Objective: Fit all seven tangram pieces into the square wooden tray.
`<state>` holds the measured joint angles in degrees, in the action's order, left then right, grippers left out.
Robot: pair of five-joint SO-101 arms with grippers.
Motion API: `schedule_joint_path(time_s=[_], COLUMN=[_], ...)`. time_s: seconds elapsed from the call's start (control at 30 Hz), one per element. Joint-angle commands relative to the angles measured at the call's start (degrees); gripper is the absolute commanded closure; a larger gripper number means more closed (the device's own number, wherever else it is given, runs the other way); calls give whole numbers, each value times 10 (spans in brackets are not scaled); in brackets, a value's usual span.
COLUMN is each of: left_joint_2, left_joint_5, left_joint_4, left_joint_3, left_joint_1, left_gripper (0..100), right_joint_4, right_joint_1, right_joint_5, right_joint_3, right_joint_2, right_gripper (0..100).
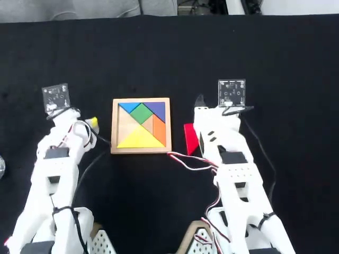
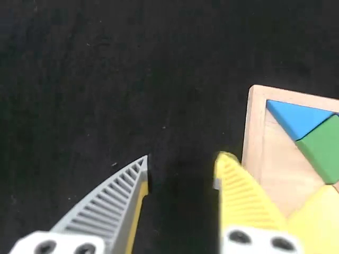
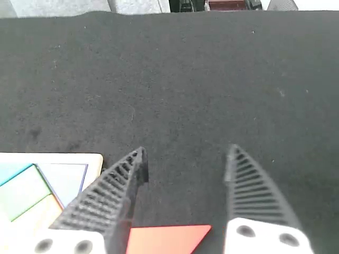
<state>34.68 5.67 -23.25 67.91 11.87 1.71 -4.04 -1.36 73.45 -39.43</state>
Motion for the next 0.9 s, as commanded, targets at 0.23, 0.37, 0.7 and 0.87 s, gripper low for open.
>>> schedule_joint_path(time_s=[0.23,0.37,0.7,0.87], left_joint_2=[-5,-4,-10,-11], left_joint_5=[16,16,12,16], left_joint_4=[-20,-20,-17,-11], left_joint_3=[-44,-48,-58,-62], left_joint_1=[6,18,33,45], left_gripper=[748,744,915,871], right_joint_4=[-11,-8,-8,-8], right_joint_1=[6,25,25,25], right_joint_5=[-24,-44,-9,-36], right_joint_3=[-15,-19,-21,-21], right_joint_2=[-2,0,1,1], right_gripper=[855,717,884,737])
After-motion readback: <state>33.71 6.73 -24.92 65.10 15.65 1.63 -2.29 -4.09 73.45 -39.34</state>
